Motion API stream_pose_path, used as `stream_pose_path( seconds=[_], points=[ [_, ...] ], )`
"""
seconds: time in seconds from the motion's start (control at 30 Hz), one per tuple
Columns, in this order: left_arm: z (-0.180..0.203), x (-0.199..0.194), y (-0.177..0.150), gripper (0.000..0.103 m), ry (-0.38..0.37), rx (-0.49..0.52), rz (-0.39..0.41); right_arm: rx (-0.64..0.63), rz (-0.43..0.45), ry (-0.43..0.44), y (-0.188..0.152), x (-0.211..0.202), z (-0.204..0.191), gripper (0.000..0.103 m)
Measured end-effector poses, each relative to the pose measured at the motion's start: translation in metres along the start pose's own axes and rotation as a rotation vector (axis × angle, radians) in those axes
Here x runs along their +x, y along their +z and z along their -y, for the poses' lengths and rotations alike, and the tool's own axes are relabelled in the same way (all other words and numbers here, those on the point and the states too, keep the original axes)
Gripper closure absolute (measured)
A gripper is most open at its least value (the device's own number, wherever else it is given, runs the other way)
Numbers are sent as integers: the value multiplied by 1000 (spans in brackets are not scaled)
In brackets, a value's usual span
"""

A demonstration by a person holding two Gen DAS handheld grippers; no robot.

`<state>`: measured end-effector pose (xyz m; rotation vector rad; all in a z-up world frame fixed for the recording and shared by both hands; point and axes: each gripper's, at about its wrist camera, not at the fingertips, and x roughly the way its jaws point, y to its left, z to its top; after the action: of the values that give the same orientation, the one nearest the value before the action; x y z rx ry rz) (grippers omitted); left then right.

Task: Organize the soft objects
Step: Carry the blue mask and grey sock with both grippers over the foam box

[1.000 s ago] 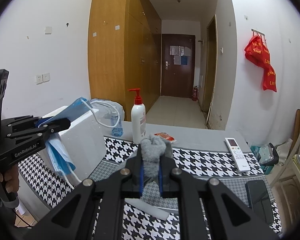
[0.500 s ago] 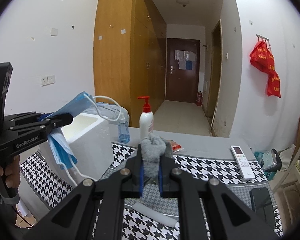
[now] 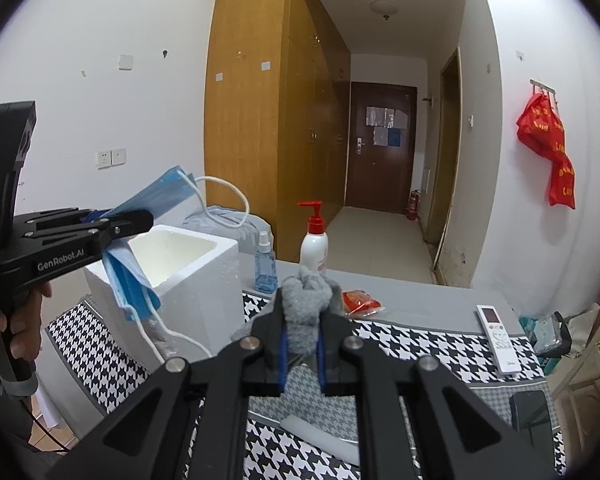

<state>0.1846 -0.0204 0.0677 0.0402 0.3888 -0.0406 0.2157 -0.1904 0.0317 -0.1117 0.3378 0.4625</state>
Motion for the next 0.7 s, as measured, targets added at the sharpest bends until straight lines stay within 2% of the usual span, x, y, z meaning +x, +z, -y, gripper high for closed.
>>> stream_pose_path(
  seconds=[0.7],
  points=[
    [-36, -9, 4, 86, 101, -25, 21, -43, 27, 68, 14, 6, -27, 89]
  ],
)
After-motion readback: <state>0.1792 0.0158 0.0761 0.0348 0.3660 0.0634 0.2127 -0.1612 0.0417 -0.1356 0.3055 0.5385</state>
